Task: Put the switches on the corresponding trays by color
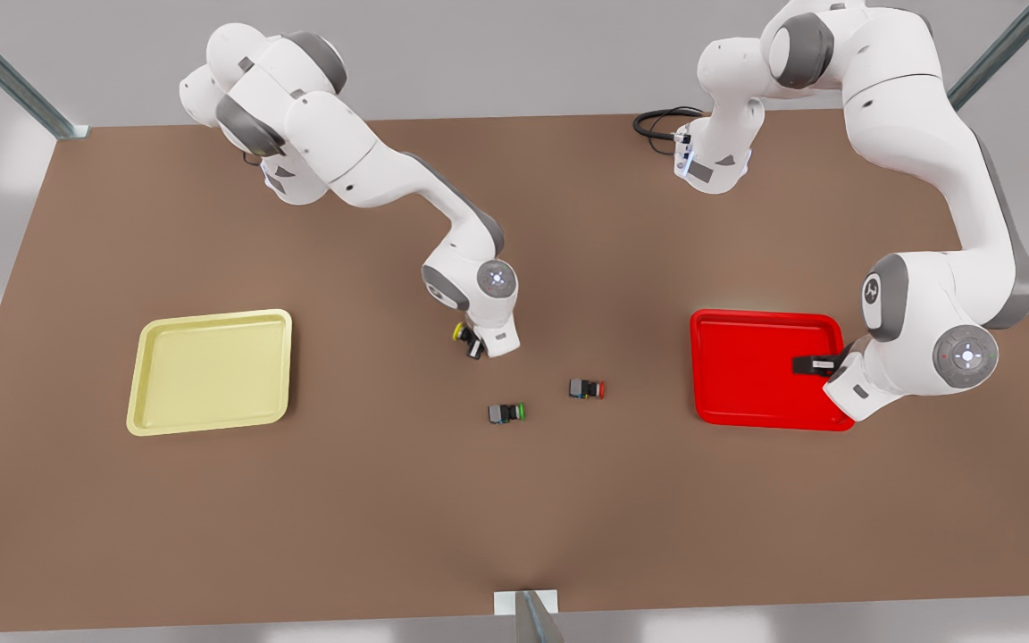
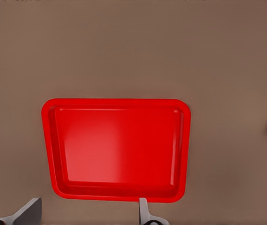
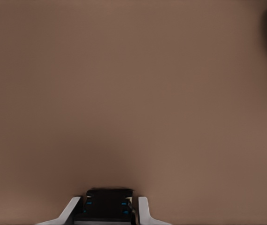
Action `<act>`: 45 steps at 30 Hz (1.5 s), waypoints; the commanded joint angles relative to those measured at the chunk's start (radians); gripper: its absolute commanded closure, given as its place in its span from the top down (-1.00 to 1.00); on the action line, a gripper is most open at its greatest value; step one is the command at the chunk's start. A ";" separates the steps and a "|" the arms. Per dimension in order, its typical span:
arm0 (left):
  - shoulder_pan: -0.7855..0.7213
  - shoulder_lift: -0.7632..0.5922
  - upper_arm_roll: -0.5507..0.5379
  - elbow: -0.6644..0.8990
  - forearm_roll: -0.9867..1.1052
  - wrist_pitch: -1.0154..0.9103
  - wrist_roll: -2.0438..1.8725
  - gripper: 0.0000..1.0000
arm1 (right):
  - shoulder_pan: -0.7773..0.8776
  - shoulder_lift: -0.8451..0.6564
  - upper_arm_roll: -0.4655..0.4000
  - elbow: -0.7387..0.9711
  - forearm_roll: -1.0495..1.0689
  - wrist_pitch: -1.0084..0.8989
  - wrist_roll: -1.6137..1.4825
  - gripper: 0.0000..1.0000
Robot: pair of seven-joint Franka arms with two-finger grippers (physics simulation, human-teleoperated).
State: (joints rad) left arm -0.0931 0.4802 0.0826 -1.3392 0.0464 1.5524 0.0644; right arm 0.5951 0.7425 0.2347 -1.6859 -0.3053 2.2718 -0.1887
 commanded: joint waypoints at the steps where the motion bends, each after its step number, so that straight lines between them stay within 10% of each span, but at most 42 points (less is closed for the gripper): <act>1: 0.000 0.000 0.000 0.000 0.000 0.000 0.000 1.00 | 0.000 0.000 0.000 0.000 0.000 0.000 0.000 0.01; 16: 0.001 0.000 0.000 0.002 0.000 0.002 0.002 1.00 | -0.015 -0.052 0.002 -0.026 0.000 -0.014 0.000 0.00; 45: -0.013 0.015 -0.003 0.002 -0.045 0.048 0.000 1.00 | -0.563 -0.617 -0.009 -0.637 0.005 0.026 -0.589 0.06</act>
State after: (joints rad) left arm -0.1071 0.4980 0.0798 -1.3376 0.0040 1.6012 0.0644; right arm 0.0347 0.1245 0.2151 -2.3249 -0.2954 2.2970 -0.7940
